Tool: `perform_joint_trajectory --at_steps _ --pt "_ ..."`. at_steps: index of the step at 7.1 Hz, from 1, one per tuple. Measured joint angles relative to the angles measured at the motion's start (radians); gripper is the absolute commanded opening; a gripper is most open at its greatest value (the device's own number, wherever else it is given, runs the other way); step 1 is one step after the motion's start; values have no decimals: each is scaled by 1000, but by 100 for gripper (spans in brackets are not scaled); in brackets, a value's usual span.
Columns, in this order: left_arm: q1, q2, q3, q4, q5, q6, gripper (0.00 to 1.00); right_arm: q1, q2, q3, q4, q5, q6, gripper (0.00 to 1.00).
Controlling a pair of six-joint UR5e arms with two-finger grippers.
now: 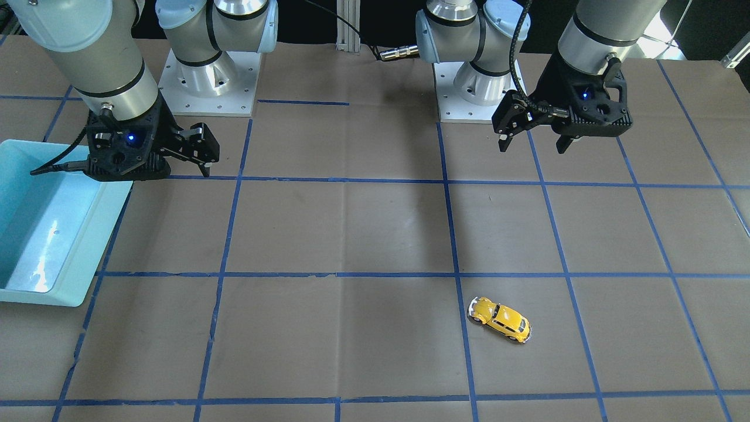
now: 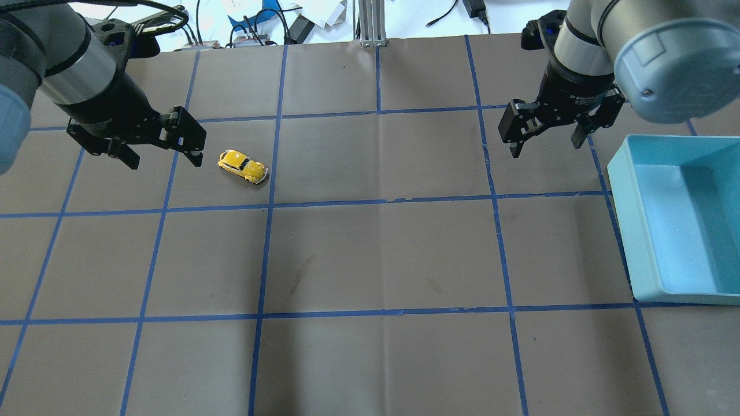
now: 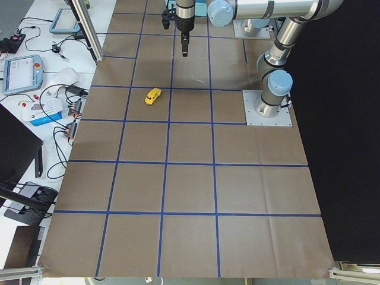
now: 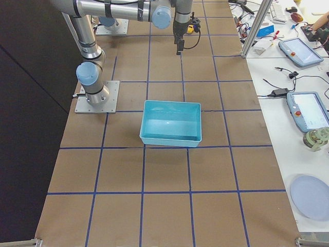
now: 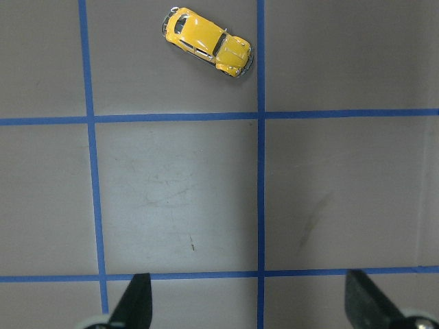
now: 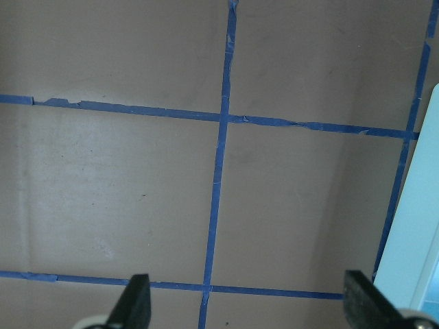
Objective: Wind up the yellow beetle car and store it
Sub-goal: 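Move the left gripper above the yellow beetle car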
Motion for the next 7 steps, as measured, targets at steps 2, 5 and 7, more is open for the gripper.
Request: perform_joint_trajectory --at_steps 2,5,7 --pt "-1 2 1 -4 1 -1 100 0 0 1 0 0 0 100" --pt "-1 5 -8 -4 5 13 100 0 0 2 0 0 0 100" --pt "0 2 -16 8 4 22 100 0 0 2 0 0 0 100"
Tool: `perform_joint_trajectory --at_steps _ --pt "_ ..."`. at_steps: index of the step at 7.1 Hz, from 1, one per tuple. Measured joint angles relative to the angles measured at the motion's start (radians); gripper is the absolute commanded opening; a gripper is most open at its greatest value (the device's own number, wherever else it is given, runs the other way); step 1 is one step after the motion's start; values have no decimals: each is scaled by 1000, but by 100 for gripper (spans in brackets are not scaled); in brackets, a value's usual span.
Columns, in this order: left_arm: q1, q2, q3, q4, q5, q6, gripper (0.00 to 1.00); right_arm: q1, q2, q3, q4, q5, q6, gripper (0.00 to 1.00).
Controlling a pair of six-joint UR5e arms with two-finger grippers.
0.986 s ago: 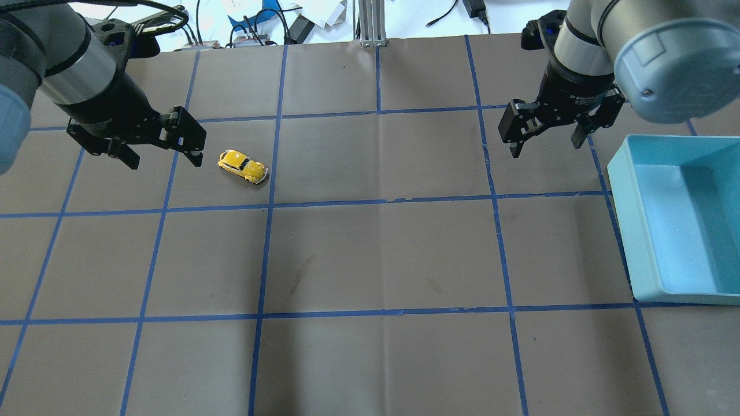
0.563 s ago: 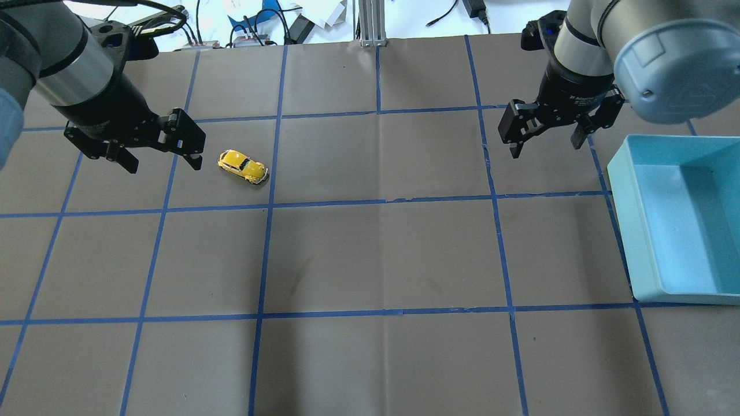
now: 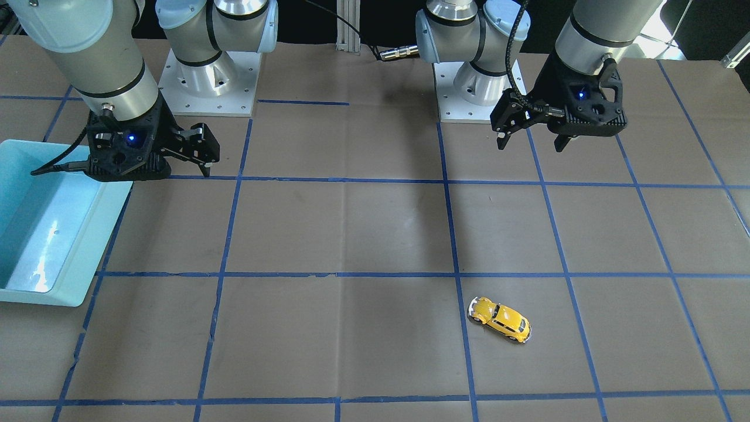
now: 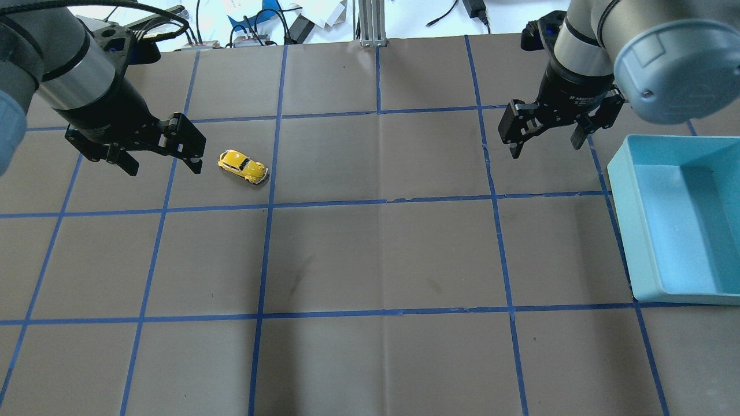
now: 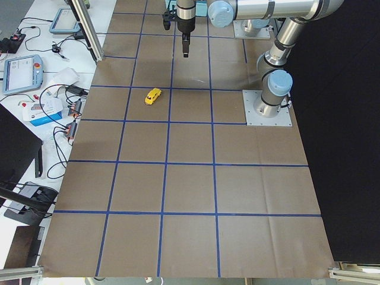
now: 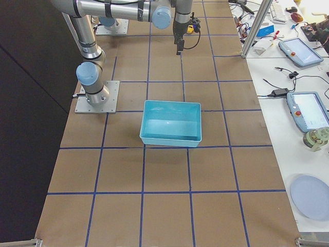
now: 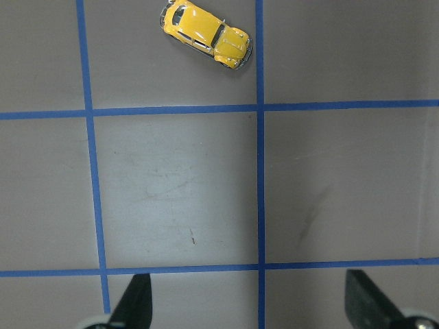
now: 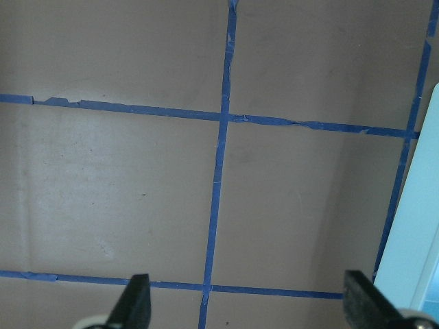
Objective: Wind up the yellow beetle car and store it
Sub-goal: 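Move the left gripper above the yellow beetle car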
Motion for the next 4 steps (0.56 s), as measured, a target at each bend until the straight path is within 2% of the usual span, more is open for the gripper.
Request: perform_joint_trajectory --at_steps 2,4 --pt "1 -19 9 38 1 14 100 0 0 0 0 0 1 100" --pt "3 -40 24 84 5 111 100 0 0 0 -5 7 1 100"
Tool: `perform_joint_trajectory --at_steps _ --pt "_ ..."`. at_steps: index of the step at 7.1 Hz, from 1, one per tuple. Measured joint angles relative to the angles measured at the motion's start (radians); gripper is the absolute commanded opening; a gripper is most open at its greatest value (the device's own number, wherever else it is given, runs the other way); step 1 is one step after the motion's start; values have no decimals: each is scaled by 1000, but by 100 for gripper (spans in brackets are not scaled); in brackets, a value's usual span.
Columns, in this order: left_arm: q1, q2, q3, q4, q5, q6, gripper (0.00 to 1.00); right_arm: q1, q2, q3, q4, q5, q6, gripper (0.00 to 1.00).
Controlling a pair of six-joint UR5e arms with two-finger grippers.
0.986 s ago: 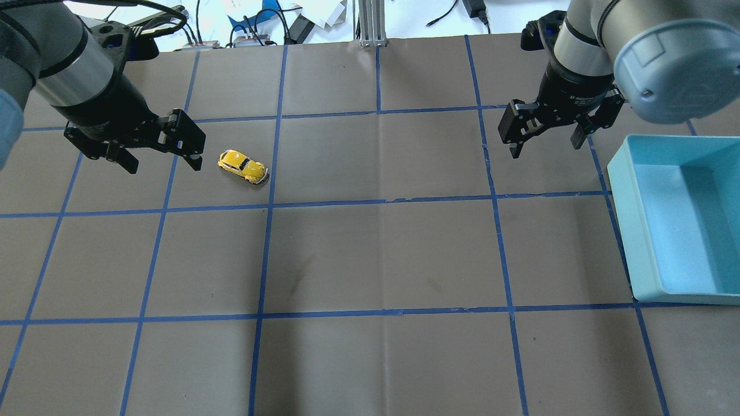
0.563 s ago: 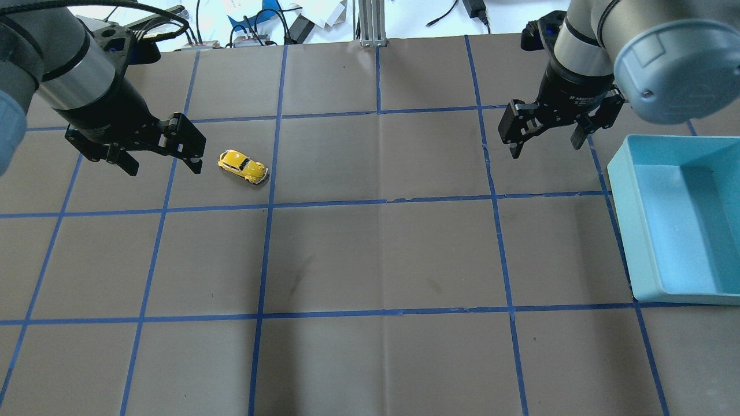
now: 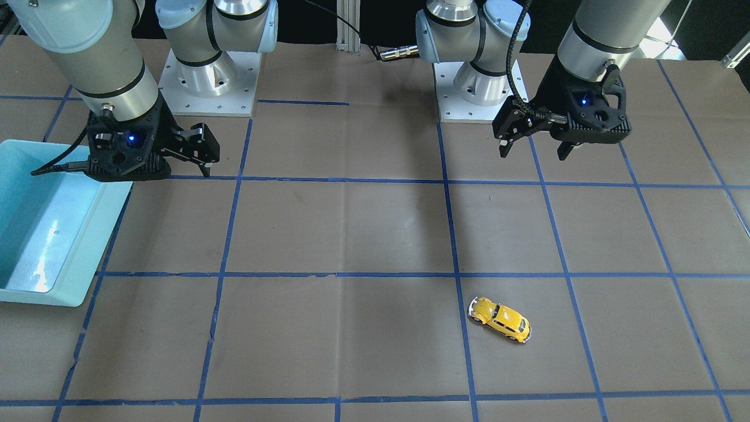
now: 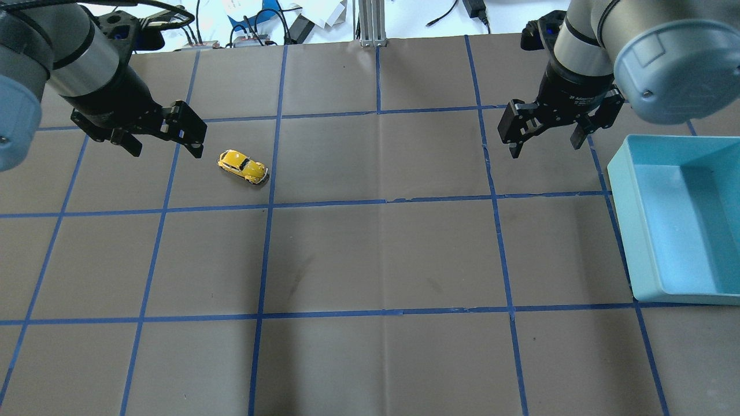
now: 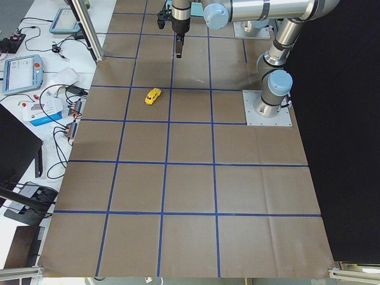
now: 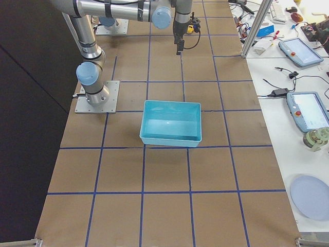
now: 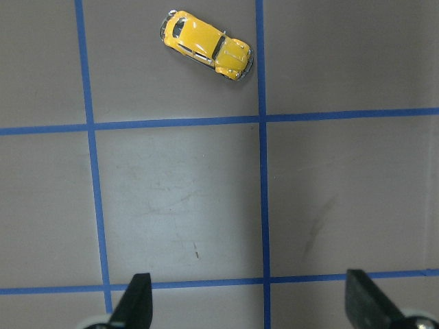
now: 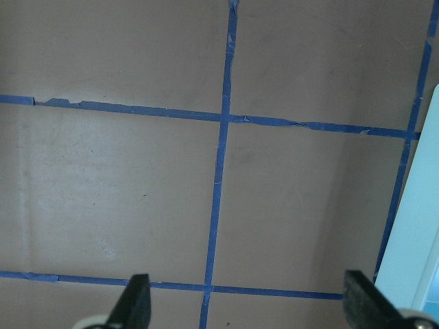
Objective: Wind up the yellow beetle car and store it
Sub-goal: 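Move the left gripper above the yellow beetle car, then lower the left gripper toward the car, aligning with its length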
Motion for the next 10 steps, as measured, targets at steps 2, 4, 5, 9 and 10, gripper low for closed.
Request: perform_joint_trajectory --at_steps 2,4,5,9,10 --pt "3 -9 6 44 0 208 100 0 0 0 -14 24 0 100" --pt "4 -32 6 127 1 472 100 0 0 0 -17 31 -1 100" --pt "4 -47 7 149 0 610 100 0 0 0 -17 31 -1 100" --pt "4 -102 25 154 -16 1176 100 0 0 1 -18 32 -6 100" --pt "4 -111 32 141 -32 1315 100 0 0 1 -18 32 -13 100"
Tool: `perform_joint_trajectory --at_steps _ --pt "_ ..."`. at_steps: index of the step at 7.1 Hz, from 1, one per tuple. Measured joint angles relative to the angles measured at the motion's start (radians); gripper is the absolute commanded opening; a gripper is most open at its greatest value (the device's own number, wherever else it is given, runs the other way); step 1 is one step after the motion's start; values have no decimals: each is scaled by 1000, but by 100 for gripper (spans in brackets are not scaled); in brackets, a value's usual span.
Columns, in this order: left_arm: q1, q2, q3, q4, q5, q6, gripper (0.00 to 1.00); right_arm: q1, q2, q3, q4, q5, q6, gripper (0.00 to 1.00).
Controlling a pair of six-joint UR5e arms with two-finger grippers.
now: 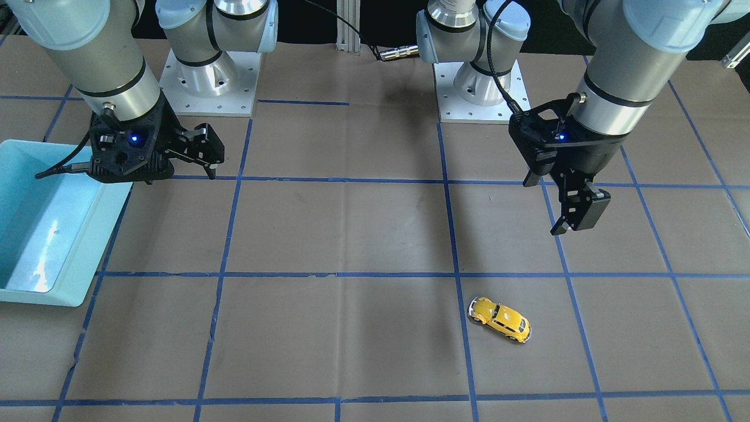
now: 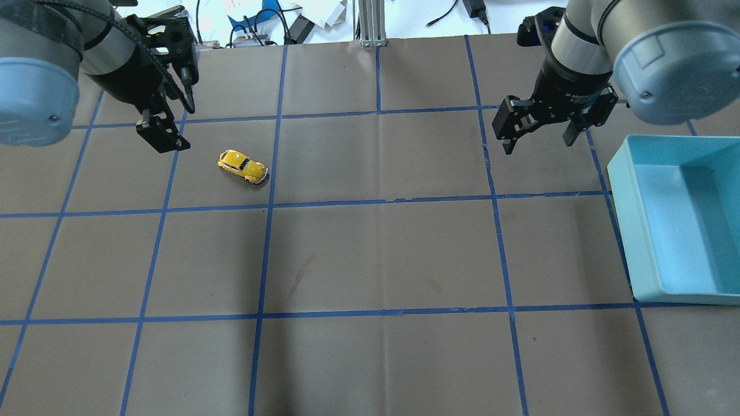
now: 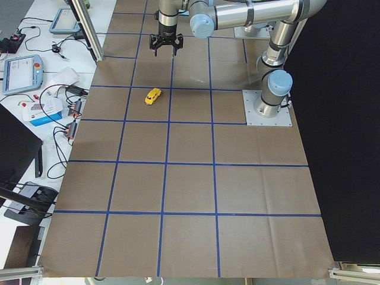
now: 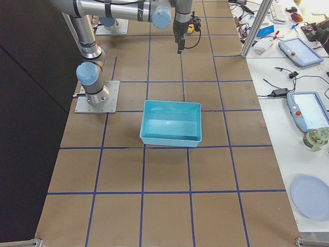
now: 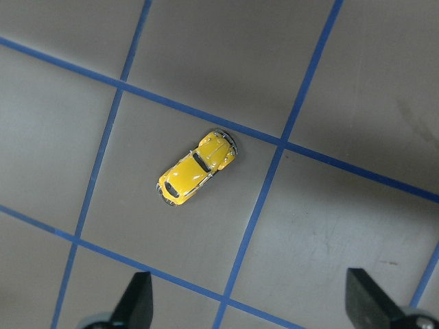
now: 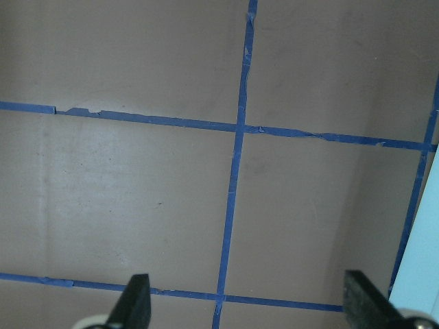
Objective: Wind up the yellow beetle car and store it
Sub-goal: 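Lower the left gripper toward the car, aligning with its length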
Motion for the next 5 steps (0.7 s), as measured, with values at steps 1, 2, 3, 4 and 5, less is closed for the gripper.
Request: perform_joint_trajectory --at_steps 1,2,3,4,5 --pt "-1 -2 4 -19 -12 86 100 0 0 1 0 0 -5 100" --pt "-5 2 5 -39 -15 101 100 0 0 3 0 0 -7 100" --pt "-6 3 8 -70 -20 90 100 0 0 6 -1 1 -8 100" --pt "-7 -1 14 -100 -24 87 100 0 0 7 -1 0 -8 100" --pt "-7 -15 28 -112 -24 112 100 0 0 8 -1 -1 -8 100"
